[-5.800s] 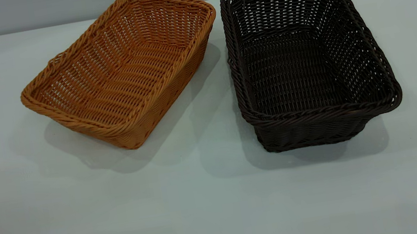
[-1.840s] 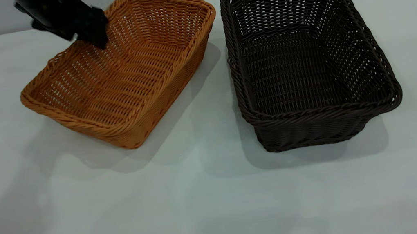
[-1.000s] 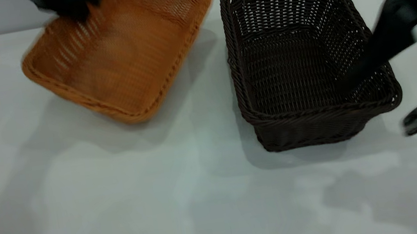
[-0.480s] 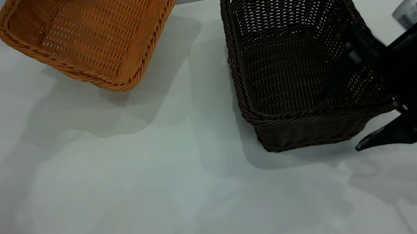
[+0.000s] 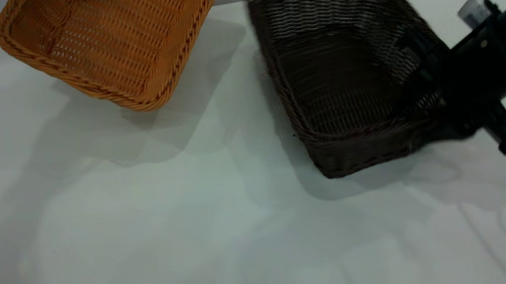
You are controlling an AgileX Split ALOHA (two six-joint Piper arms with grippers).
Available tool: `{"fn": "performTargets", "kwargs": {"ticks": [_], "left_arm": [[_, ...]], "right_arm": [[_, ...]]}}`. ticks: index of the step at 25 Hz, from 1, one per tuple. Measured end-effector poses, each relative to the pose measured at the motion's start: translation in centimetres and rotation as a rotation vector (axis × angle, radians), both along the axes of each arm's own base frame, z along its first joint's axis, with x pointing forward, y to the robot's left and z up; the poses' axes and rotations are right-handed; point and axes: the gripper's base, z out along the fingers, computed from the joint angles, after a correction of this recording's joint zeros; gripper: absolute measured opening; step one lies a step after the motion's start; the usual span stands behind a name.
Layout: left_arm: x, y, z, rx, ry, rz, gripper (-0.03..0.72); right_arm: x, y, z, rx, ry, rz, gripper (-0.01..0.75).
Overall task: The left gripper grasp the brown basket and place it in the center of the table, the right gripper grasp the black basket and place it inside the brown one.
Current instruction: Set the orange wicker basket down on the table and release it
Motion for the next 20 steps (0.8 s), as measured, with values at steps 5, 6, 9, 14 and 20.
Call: {"fn": "performTargets", "kwargs": {"ticks": [5, 6, 9, 14, 20], "left_arm": [[0.0, 0.1, 0.0, 0.026, -0.003, -0.029, 0.081], [-0.1, 0.0, -0.1, 0.041, 0.0, -0.049, 0.081], [-0.6, -0.4, -0.4, 0.093, 0.047, -0.118, 0.081], [-2.2, -3.7, -0.9, 0.21, 0.119, -0.346, 0.081], [-5.9, -11.6, -2.8, 0.38, 0.168, -0.781, 0.081]], "right_arm": [[1.4, -4.2, 0.3, -0.023, -0.075, -0.019, 0.084], [1.9, -5.7, 0.5, -0.028, -0.102, -0.027, 0.084], [3.4, -11.0, 2.2, -0.047, -0.212, -0.099, 0.084], [4.7, -18.7, 7.7, -0.064, -0.438, -0.132, 0.083], [3.7, -21.8, 11.7, -0.098, -0.528, -0.022, 0.083]]}}
